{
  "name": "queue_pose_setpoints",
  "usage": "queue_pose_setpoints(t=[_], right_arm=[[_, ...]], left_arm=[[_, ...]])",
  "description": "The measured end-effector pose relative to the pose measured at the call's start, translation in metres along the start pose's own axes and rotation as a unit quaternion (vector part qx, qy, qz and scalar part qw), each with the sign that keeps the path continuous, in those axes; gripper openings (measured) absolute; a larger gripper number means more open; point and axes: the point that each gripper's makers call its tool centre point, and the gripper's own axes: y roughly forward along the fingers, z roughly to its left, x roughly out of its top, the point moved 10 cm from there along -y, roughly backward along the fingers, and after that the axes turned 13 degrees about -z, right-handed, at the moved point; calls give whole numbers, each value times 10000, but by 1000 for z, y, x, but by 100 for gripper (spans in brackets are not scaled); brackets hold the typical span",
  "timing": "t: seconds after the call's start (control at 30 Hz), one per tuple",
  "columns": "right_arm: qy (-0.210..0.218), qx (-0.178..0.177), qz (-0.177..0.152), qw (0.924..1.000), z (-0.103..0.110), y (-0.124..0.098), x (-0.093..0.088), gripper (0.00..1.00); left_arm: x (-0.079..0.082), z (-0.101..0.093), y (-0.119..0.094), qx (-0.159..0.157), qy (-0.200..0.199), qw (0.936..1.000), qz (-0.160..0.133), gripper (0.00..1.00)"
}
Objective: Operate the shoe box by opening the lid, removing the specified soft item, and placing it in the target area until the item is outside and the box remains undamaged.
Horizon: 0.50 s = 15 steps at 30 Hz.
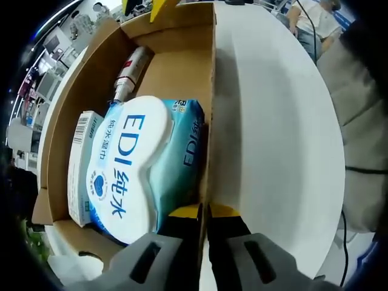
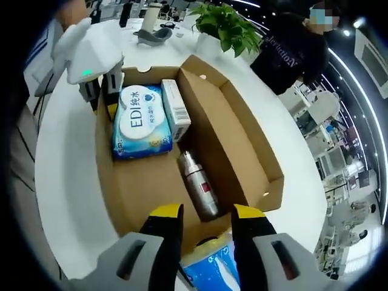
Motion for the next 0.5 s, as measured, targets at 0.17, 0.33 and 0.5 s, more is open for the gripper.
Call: queue_pose_setpoints(t=[0.17,0.33,0.5], right_arm=[[17,-44,-44,10000,-1,1,3,30],[-65,-23,-39,10000,-4,5,4,30],[-110,43,29,9999,-8,13,2,31]], left_arm=[[0,0,0,-12,-5,10000,5,1],[0,0,1,-3,16,10000,1,1],[0,0,1,-6,21,10000,0,1]])
